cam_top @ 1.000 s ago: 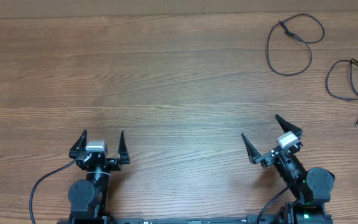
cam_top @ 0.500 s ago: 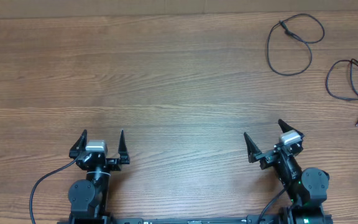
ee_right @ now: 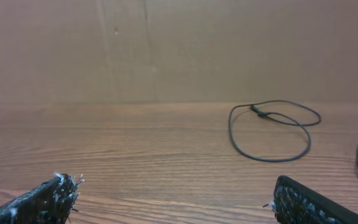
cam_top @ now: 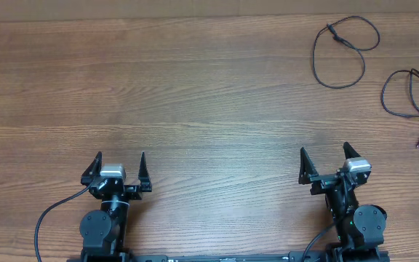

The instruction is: Untangle cables

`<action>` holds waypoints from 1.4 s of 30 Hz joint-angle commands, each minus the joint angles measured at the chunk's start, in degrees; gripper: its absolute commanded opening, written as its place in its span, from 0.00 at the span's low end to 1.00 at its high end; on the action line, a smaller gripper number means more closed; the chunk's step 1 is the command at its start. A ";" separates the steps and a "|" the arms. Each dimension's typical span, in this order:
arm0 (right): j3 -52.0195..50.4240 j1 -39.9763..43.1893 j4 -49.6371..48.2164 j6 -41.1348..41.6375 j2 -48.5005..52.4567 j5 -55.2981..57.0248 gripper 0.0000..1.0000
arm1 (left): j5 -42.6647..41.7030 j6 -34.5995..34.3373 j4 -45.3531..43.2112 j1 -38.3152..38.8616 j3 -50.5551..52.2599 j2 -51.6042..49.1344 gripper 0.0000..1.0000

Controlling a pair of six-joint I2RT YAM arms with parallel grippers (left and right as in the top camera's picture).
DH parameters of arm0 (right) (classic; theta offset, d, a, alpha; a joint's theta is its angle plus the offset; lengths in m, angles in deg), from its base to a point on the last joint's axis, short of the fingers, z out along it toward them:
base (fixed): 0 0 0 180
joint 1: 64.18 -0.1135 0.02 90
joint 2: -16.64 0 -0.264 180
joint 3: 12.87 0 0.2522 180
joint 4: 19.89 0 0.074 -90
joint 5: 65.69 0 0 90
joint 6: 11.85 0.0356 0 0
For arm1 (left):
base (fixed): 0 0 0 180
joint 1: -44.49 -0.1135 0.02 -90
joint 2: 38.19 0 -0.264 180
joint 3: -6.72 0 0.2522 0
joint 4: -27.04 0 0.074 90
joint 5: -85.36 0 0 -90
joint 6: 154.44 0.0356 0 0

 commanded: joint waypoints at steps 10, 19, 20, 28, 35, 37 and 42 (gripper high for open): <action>-0.59 1.99 -0.24 1.44 -0.61 2.21 1.00 | -0.55 -0.55 -0.04 0.04 0.22 0.61 1.00; -0.61 4.39 -0.26 1.68 -0.61 1.27 1.00 | -0.55 -0.55 -0.04 0.04 0.22 0.61 0.99; -0.61 4.39 -0.31 1.66 -0.61 1.27 1.00 | -0.55 -0.55 -0.04 0.04 0.22 0.61 1.00; -0.61 4.39 -0.31 1.66 -0.61 1.14 1.00 | -0.55 -0.55 -0.04 0.04 0.22 0.61 1.00; -0.61 4.39 -0.28 4.24 -0.61 1.75 1.00 | -0.55 -0.55 -0.04 0.04 0.22 0.61 0.99; -0.61 4.39 -0.28 4.22 -0.61 1.75 1.00 | -0.55 -0.55 -0.04 0.04 0.22 0.61 1.00; -0.61 4.39 -0.31 4.22 -0.61 1.75 1.00 | -0.55 -0.55 -0.04 0.04 0.22 0.61 1.00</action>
